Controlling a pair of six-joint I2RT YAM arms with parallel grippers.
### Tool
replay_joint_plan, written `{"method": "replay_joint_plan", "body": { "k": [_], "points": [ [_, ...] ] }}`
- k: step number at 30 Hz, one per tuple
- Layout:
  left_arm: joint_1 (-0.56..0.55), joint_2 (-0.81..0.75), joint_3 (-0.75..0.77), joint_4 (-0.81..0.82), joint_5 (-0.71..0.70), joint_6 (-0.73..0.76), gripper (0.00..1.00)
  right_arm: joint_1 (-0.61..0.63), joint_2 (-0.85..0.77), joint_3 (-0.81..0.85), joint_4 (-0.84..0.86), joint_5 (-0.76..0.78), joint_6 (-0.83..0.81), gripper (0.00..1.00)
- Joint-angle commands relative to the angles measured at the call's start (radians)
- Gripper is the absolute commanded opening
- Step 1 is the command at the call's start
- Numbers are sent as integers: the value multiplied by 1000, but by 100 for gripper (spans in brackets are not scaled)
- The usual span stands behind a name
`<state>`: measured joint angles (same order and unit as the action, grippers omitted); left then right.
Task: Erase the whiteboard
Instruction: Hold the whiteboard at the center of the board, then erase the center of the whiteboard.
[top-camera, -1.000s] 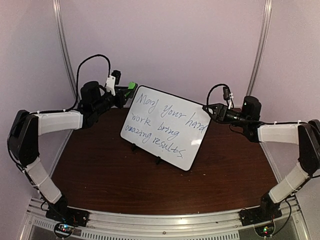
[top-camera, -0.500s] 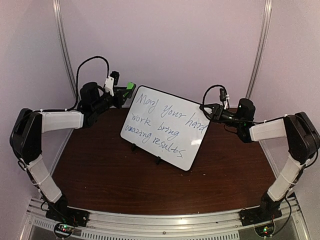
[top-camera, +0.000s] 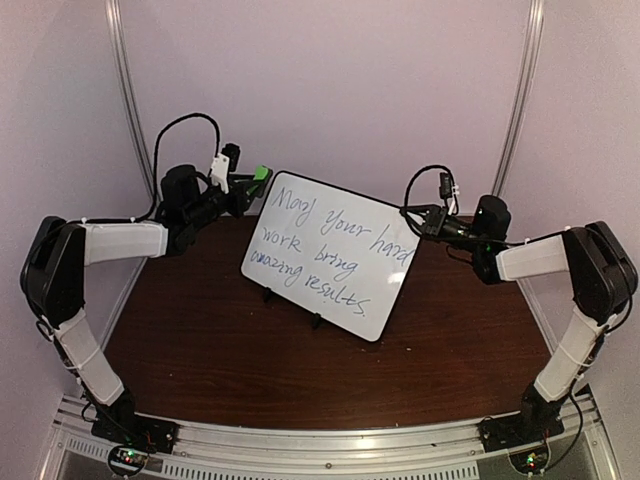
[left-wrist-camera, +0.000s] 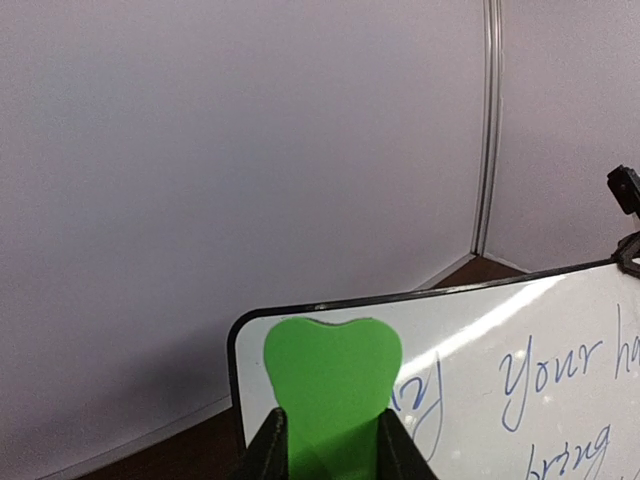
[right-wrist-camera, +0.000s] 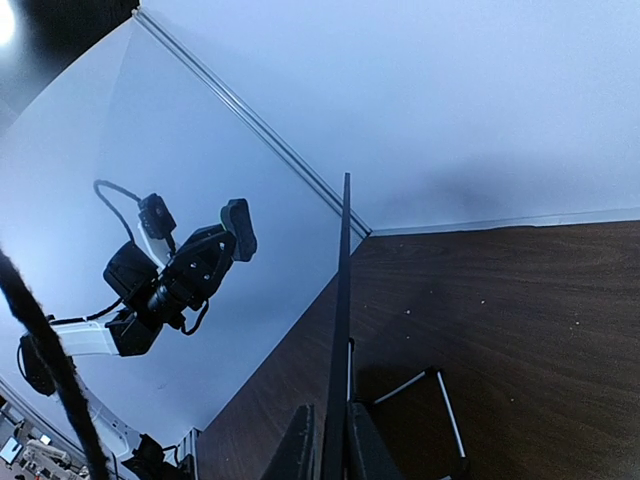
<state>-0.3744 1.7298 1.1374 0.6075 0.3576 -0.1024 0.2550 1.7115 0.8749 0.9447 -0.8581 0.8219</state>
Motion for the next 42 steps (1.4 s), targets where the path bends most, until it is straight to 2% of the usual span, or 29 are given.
{"method": "replay_joint_plan", "body": {
  "k": [1,4,11,15,18,24,31,34,42],
  "points": [
    [5,25,21,36,10,23,25,-5,7,20,43,-21,10,10],
    [5,23,19,32,8,26,25,-5,2,18,36,-24,7,0],
    [5,18,7,18,7,41,25,22,-45,20,-17,-26,-33,0],
    [5,-1,-18,4,1,60,24,81,-129,53,-203,49,-172,0],
    [5,-4,-23,-14,-7,85,20,126,-190,82,-380,163,-272,0],
    [5,17,-1,-41,-22,120,19,181,-266,126,-538,290,-344,0],
    [5,83,111,-145,-90,179,20,213,-275,152,-587,301,-378,0],
    [7,110,146,-172,-102,204,16,221,-275,153,-589,294,-388,0],
    [53,161,202,-206,-17,195,18,227,-273,152,-595,264,-421,0]
  ]
}}
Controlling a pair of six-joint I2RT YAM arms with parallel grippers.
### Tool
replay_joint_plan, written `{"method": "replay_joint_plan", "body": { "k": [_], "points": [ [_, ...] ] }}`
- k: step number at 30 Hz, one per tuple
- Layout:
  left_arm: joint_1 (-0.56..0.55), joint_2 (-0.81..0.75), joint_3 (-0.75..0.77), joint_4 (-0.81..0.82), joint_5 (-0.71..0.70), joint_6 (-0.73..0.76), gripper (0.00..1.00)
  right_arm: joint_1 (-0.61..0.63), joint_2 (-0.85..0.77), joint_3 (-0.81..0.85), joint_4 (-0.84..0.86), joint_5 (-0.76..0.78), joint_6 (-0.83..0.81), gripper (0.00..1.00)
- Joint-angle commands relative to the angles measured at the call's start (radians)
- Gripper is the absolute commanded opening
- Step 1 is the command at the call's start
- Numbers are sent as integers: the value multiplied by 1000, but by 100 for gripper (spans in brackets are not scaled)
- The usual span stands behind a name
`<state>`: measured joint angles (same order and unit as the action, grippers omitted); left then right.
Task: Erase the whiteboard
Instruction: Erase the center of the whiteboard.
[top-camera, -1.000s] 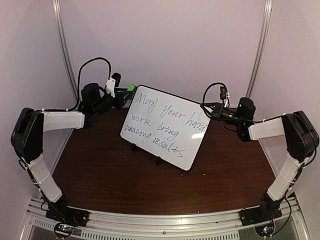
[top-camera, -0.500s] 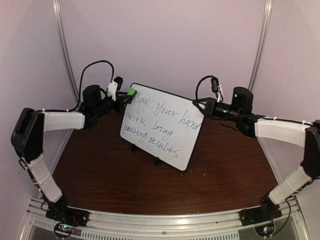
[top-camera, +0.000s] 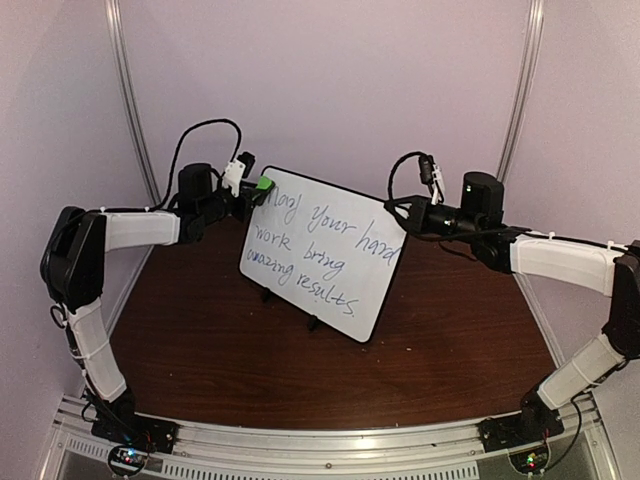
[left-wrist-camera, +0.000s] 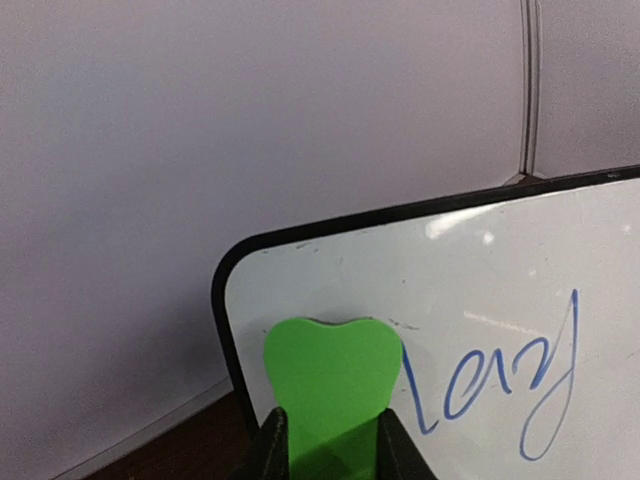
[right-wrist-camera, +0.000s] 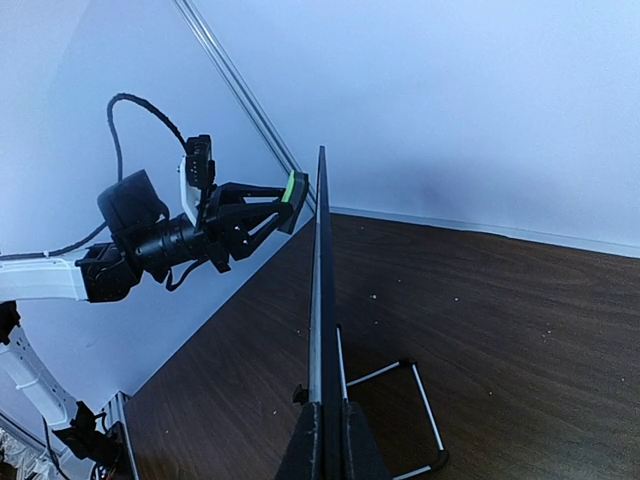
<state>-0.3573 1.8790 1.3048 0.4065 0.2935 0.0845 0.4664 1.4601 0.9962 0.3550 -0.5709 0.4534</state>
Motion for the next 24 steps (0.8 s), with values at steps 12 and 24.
{"method": "replay_joint_plan", "body": {
  "k": [12,24],
  "points": [
    [38,43,-71,-1,47,-33,18,28,-30,31,-31,-43,-90,0],
    [24,1,-173,86,13,-69,17,34,-32,48,-78,-47,-111,0]
  ]
}}
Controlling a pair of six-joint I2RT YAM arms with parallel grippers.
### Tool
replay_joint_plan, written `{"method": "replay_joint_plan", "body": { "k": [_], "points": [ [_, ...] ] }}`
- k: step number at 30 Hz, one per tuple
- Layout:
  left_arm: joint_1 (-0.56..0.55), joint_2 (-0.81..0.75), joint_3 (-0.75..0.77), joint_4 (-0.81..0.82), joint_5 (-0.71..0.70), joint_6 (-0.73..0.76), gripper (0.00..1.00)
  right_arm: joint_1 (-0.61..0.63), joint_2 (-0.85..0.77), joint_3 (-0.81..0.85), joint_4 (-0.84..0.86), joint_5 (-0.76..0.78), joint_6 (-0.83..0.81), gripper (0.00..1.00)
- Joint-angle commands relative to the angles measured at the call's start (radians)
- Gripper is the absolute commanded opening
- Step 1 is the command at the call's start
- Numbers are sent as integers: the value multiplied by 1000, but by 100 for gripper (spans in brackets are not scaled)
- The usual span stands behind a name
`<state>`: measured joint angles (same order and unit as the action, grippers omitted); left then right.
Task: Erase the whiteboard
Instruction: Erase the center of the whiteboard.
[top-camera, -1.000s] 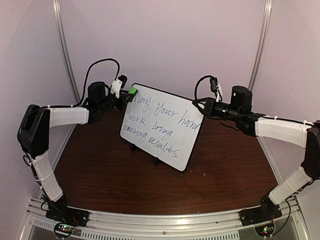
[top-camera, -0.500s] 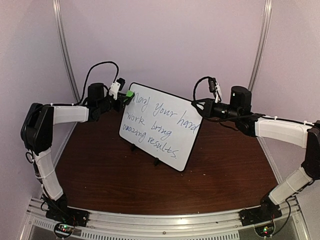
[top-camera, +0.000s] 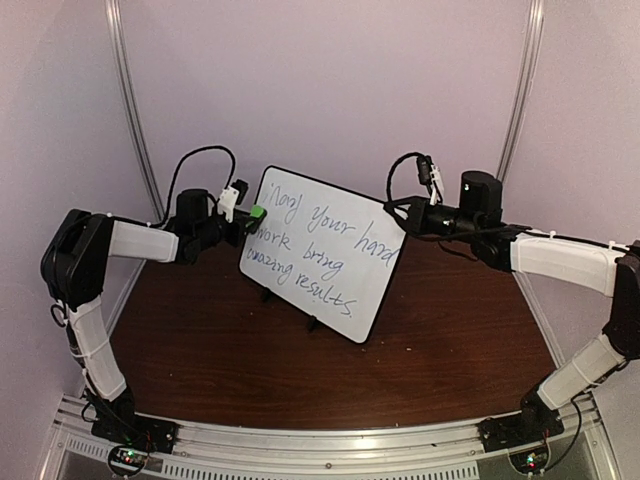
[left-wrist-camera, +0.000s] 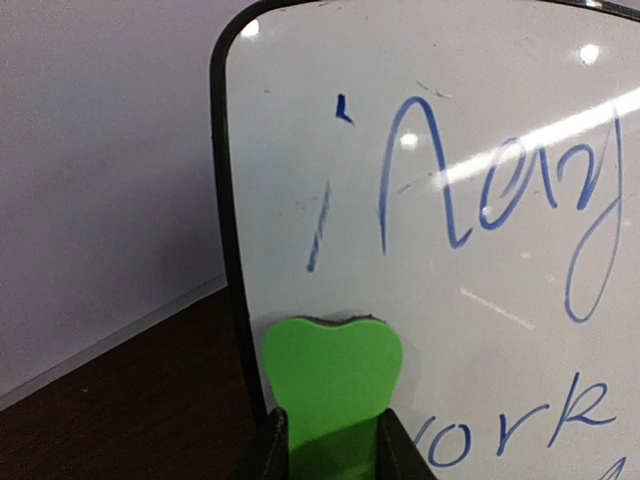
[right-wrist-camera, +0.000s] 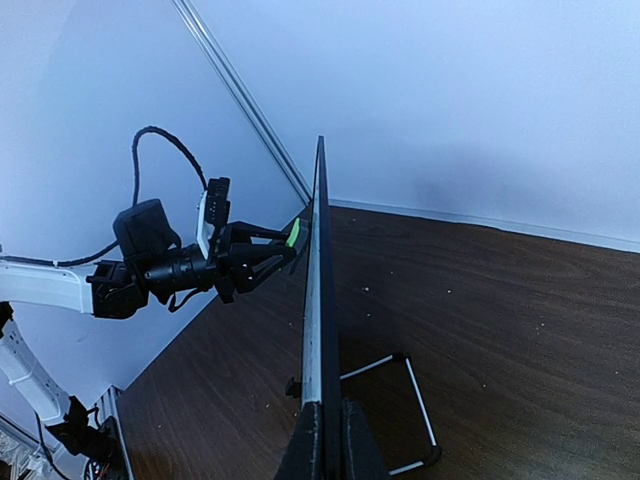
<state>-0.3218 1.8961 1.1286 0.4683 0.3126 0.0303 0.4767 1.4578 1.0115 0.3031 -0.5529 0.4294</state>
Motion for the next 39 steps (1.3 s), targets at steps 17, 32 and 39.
{"method": "replay_joint_plan", "body": {
  "k": [17,32,39],
  "points": [
    [-14,-32,74,32,52,-69,17,37,-64,30,-116,-172,-148,0],
    [-37,-83,-110,129,-22,-61,17,60,-76,22,-140,-200,-170,0],
    [-39,-78,31,73,-51,-40,17,65,-73,29,-157,-197,-182,0]
  ]
}}
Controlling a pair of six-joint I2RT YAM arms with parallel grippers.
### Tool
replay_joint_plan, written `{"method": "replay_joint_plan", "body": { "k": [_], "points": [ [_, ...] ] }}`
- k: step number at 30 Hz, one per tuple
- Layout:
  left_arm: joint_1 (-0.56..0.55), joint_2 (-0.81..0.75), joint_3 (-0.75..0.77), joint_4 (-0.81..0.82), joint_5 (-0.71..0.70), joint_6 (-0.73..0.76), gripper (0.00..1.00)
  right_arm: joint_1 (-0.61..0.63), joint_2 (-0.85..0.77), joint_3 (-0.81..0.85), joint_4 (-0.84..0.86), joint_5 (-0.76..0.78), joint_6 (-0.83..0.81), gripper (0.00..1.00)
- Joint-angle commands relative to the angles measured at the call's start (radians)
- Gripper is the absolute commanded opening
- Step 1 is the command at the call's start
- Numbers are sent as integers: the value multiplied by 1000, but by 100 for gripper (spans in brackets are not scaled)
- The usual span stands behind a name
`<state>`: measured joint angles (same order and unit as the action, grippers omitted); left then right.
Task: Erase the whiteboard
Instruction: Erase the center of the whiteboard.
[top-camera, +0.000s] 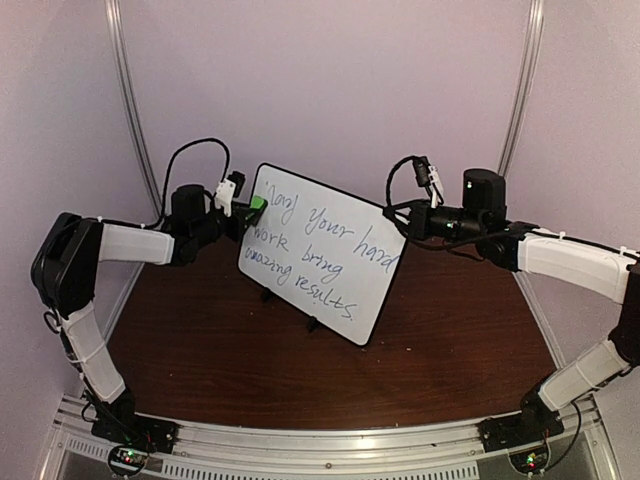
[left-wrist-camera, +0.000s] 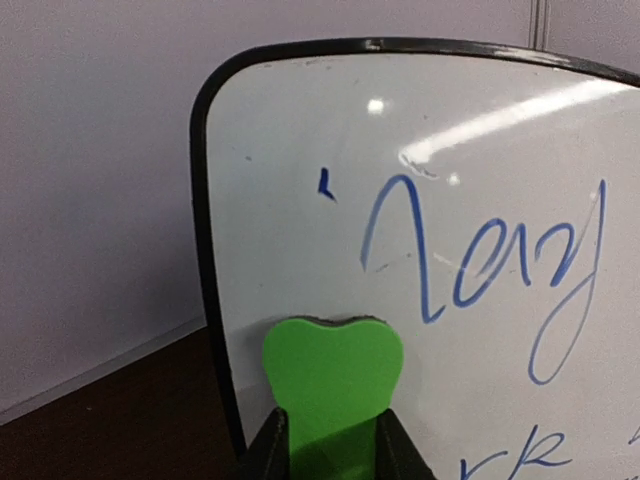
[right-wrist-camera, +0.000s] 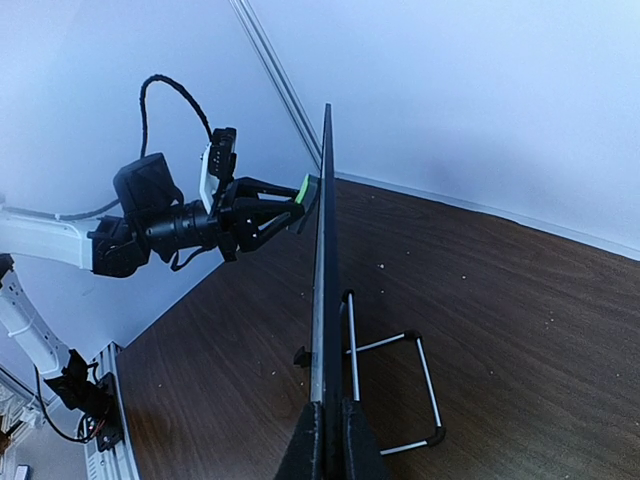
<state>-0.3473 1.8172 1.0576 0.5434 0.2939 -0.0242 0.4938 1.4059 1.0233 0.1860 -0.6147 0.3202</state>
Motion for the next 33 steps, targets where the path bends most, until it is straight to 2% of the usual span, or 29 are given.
{"method": "replay_joint_plan", "body": {
  "k": [1,5,15,19,23,28,33],
  "points": [
    [-13,7,119,-10,-38,40,17,49,-21,17,-40,-134,-73,0],
    [-12,50,155,-42,-43,58,17,49,-18,18,-40,-134,-74,0],
    [1,71,-25,47,37,-37,17,49,-17,22,-49,-135,-83,0],
    [2,69,-32,38,54,-31,17,50,-17,18,-46,-136,-83,0],
    [1,68,35,15,103,-38,17,51,-13,21,-46,-137,-84,0],
    [-4,81,202,-72,142,-36,18,50,-9,23,-53,-135,-86,0],
    [-29,111,340,-208,90,7,18,51,-2,25,-56,-135,-84,0]
  ]
}}
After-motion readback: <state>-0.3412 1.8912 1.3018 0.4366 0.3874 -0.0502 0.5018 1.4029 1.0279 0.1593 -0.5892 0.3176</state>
